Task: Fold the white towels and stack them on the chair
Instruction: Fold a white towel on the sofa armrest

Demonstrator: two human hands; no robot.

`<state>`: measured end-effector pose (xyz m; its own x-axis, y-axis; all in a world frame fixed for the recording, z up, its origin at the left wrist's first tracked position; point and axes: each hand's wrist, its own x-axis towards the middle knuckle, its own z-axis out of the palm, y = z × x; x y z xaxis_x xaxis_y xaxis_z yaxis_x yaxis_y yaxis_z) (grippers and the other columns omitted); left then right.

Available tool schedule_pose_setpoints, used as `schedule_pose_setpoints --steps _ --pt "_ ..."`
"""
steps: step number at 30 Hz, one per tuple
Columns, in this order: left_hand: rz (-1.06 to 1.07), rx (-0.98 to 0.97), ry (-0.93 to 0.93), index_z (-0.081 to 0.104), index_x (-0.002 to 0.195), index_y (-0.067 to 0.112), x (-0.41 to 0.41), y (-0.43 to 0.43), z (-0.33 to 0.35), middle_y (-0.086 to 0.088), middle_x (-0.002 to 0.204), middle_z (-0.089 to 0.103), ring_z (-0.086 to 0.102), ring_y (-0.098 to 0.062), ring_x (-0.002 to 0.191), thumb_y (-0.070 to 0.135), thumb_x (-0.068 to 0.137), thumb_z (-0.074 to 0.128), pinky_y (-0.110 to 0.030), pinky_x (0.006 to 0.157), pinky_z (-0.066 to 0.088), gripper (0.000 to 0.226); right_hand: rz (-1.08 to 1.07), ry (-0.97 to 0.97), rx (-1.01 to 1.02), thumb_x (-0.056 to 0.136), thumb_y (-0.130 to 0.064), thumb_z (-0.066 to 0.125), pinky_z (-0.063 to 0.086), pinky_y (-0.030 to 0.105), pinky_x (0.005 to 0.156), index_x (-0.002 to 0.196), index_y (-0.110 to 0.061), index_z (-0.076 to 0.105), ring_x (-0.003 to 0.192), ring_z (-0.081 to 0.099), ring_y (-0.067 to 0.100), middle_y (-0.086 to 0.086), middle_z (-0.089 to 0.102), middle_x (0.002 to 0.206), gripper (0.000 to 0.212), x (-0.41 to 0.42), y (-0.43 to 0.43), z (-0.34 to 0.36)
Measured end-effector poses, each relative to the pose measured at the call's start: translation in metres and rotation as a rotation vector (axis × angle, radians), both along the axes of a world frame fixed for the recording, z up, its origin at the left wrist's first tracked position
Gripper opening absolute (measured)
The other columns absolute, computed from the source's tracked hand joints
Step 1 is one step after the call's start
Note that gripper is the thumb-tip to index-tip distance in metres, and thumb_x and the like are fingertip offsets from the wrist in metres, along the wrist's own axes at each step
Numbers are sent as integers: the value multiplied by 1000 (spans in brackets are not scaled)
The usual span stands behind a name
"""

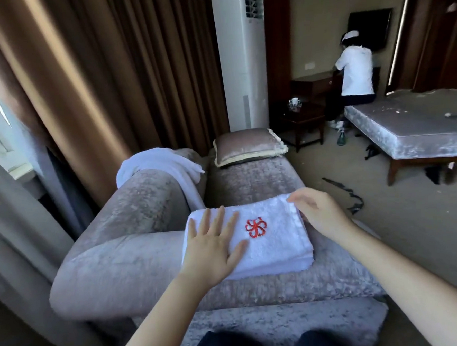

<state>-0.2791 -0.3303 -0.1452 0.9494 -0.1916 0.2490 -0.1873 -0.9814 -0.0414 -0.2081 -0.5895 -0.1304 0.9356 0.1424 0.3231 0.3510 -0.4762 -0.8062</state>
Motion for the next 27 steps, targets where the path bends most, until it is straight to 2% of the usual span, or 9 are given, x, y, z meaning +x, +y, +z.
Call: schedule_pose_setpoints --steps 1,3,6,9,12,16,20,24,27 --pt "1 0 -3 50 142 21 -1 -2 -1 -12 141 53 51 -42 126 62 98 10 -65 91 45 72 -21 20 38 94 -29 57 47 33 74 94 -35 63 82 63 14 -5 68 88 9 2 6 4" --pt "-12 -10 -42 48 143 21 0 -2 -2 -13 143 51 50 -42 127 62 98 10 -65 92 44 71 -32 73 61 89 -39 64 46 31 73 104 -33 59 83 59 10 -6 65 89 17 8 15 8" --pt "-14 -8 -39 47 144 22 -1 -1 -7 -13 145 48 47 -42 130 62 98 11 -64 95 43 70 -37 73 -9 87 -25 68 50 36 81 103 -31 61 91 60 16 -2 65 99 19 14 19 9" --pt "-36 -21 -104 46 144 22 0 0 -12 -11 146 48 45 -40 132 61 99 13 -64 100 38 68 -59 83 -32 86 -18 69 49 35 76 93 -27 64 85 61 16 -3 66 91 12 18 16 -7" --pt "-165 -56 -309 51 135 22 -1 -4 -14 -8 140 53 50 -35 127 49 101 29 -59 105 28 49 6 250 159 92 -20 65 49 27 78 99 -20 70 85 64 8 -4 70 93 9 18 8 -9" --pt "-466 -175 -440 50 108 21 -12 -31 -1 1 105 59 54 -22 92 40 94 51 -37 83 43 24 178 487 451 99 -4 46 54 30 76 113 -14 68 93 70 21 8 74 104 28 19 -9 4" --pt "-587 -33 -450 50 103 18 -12 -56 3 0 92 58 48 -21 79 38 91 57 -33 68 41 25 269 450 290 93 -3 58 56 33 83 121 -12 64 101 69 24 9 72 110 30 20 -13 5" --pt "-599 -69 -478 64 92 14 -14 -65 4 -1 84 60 53 -24 70 18 89 58 -35 62 46 8 152 318 229 90 -1 63 55 22 65 107 -11 71 83 70 13 7 74 96 22 21 -6 11" --pt "-596 -109 -486 66 89 13 -17 -67 8 -1 85 61 54 -23 70 16 90 59 -34 63 45 8 180 255 298 90 -3 63 45 17 52 103 -17 73 61 57 10 5 72 81 21 26 -8 19"
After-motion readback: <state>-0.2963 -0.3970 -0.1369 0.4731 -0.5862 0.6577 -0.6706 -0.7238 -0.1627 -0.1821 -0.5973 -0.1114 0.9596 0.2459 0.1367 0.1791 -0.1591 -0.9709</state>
